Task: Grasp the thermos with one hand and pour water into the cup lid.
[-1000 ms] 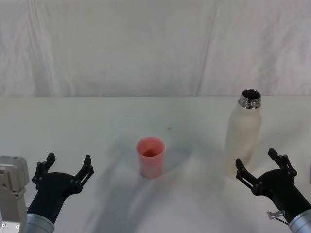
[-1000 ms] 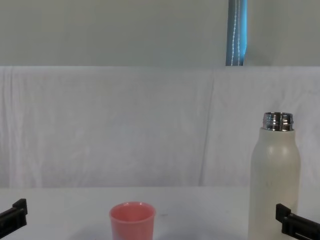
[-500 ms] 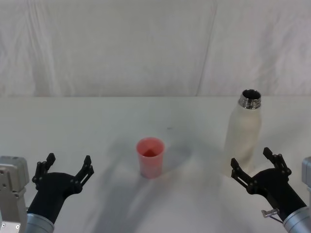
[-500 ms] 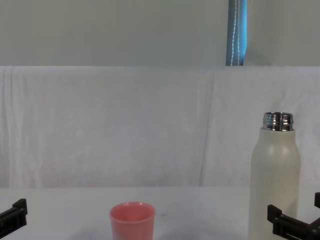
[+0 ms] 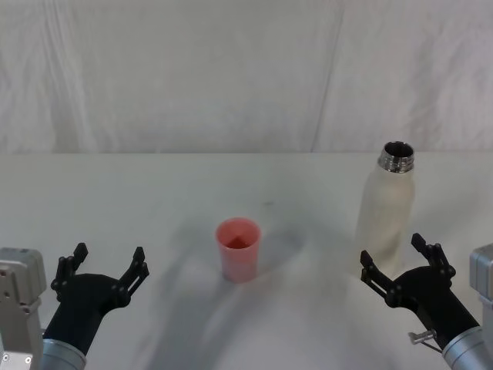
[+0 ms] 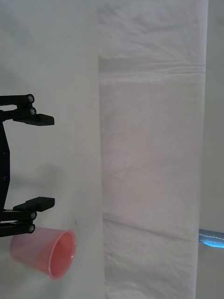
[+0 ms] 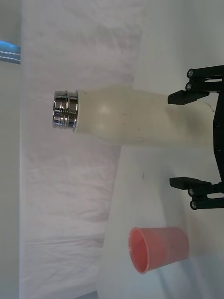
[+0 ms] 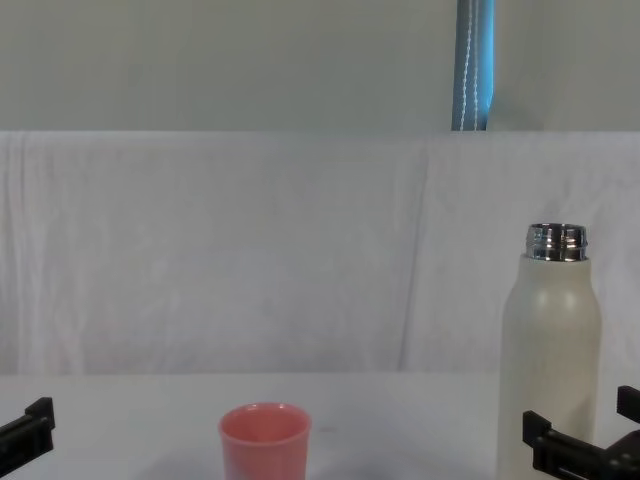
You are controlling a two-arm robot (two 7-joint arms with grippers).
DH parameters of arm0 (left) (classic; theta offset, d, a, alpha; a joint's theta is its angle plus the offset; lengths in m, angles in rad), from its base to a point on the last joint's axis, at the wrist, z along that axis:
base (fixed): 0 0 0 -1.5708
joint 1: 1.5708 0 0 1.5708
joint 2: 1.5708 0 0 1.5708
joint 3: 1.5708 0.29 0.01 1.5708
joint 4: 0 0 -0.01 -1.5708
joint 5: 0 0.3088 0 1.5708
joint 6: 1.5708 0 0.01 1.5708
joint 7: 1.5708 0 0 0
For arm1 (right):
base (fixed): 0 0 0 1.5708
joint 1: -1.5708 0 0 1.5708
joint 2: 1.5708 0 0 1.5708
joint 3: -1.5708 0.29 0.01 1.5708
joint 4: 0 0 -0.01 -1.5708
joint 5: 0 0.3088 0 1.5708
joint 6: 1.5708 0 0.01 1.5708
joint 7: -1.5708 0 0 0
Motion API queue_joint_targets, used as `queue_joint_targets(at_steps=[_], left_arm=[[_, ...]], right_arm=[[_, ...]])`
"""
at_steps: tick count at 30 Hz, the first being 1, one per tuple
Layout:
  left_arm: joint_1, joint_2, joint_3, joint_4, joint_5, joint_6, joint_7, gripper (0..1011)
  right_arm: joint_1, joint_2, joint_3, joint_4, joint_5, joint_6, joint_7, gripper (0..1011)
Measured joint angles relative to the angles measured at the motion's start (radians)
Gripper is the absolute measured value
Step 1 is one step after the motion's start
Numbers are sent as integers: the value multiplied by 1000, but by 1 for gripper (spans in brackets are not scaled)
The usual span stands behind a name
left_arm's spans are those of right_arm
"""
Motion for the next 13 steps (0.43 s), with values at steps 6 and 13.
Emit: queue_joint_targets(at_steps=[6, 13], left_arm=[[0, 0, 0, 0, 0, 0, 0, 1001], [0, 0, 0, 0, 0, 0, 0, 1001]], right_arm=[[0, 0, 0, 0, -1, 0, 0, 1000], [0, 0, 0, 0, 0, 0, 0, 1000]])
